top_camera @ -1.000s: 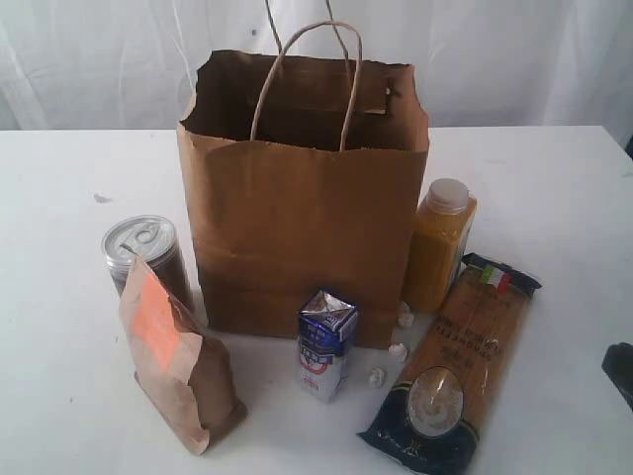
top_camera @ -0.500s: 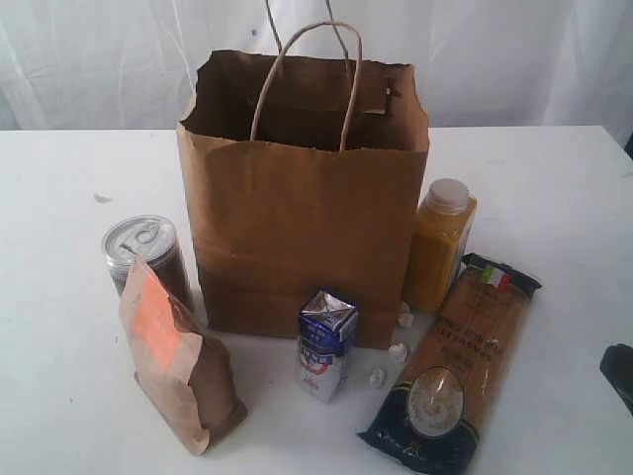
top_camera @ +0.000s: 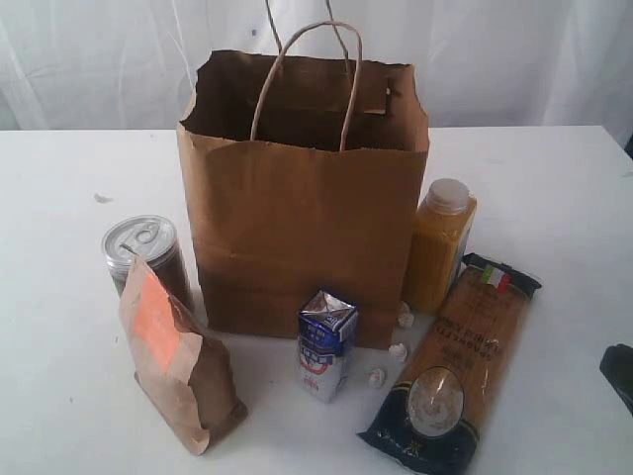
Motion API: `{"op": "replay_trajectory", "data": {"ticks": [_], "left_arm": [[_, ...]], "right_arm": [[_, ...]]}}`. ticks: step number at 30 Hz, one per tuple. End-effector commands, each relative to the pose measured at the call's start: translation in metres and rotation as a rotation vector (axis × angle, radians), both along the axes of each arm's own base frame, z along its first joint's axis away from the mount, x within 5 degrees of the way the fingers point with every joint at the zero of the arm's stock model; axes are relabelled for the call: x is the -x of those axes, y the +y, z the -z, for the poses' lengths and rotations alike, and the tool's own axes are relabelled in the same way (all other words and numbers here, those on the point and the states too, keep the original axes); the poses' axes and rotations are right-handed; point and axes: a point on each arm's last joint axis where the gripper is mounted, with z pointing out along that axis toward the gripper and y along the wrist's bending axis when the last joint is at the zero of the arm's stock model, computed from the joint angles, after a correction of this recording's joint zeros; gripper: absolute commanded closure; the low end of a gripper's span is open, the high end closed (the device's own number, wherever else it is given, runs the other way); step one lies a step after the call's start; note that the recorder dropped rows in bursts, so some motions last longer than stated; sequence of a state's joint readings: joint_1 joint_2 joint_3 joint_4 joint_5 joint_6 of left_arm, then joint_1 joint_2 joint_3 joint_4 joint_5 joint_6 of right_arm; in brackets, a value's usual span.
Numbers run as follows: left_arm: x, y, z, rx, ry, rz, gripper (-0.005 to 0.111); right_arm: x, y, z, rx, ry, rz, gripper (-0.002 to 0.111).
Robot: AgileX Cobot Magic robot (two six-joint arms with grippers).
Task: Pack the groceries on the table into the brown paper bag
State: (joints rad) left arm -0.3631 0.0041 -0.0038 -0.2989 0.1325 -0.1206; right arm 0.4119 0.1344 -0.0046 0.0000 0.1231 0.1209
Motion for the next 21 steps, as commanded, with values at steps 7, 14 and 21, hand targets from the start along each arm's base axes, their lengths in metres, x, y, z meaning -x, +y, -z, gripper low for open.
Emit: {"op": "replay_trajectory", "data": {"ticks": [7,14,21], "left_arm": [[0.004,-0.008,-0.003,0.448,0.215,-0.011,0.107],[0.020,-0.022,-0.035,0.589,0.298,0.187,0.107],[0.042,-0.021,-0.113,0.234,0.191,0.344,0.107]], "right_arm": [[0.000,0.000,0.001,0.003,-0.004,0.002,0.108],[0.000,0.000,0.001,0.003,-0.004,0.002,0.108],[0.000,0.000,0.001,0.003,-0.004,0.002,0.108]]}}
